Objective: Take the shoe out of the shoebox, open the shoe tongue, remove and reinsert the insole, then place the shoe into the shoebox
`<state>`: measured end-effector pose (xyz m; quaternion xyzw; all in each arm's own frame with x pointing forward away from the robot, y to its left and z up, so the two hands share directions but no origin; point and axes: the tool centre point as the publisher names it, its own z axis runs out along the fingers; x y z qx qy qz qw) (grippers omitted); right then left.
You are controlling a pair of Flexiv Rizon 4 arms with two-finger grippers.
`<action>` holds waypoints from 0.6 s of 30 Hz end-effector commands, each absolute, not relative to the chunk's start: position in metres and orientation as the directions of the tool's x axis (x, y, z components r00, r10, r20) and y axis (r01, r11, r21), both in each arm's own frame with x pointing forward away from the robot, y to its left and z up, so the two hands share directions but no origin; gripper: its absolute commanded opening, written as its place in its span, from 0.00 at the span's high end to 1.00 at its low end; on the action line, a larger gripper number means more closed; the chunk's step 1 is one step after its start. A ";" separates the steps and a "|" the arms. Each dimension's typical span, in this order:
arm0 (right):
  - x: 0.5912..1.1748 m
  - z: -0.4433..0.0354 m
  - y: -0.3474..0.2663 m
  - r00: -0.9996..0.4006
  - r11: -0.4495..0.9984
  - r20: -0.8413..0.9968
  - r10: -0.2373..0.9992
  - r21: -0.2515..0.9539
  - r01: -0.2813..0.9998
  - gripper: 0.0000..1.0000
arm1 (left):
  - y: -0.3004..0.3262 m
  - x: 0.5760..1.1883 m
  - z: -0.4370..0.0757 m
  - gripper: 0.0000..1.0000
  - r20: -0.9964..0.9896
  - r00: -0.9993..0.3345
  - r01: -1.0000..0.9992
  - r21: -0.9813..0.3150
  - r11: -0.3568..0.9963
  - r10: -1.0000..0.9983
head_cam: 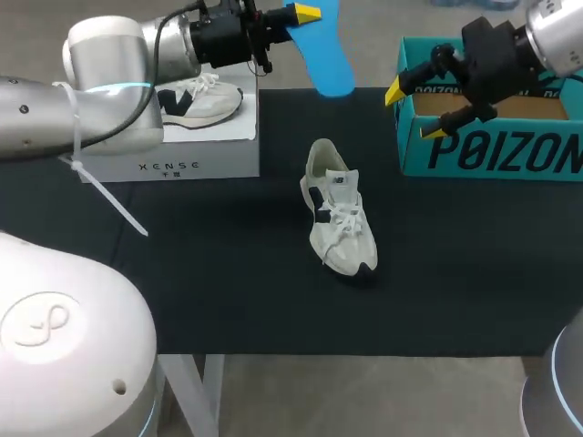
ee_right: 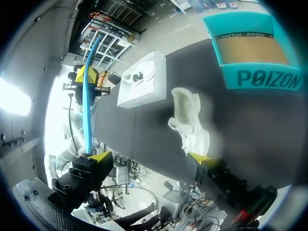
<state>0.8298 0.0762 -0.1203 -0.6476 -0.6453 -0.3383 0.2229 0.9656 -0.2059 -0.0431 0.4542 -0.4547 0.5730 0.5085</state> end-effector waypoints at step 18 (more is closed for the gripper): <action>0.834 -0.119 0.076 -0.051 -0.070 0.718 0.695 0.138 0.988 0.00 | -0.211 0.974 -0.057 1.00 0.999 0.030 -0.982 0.036 0.183 -0.037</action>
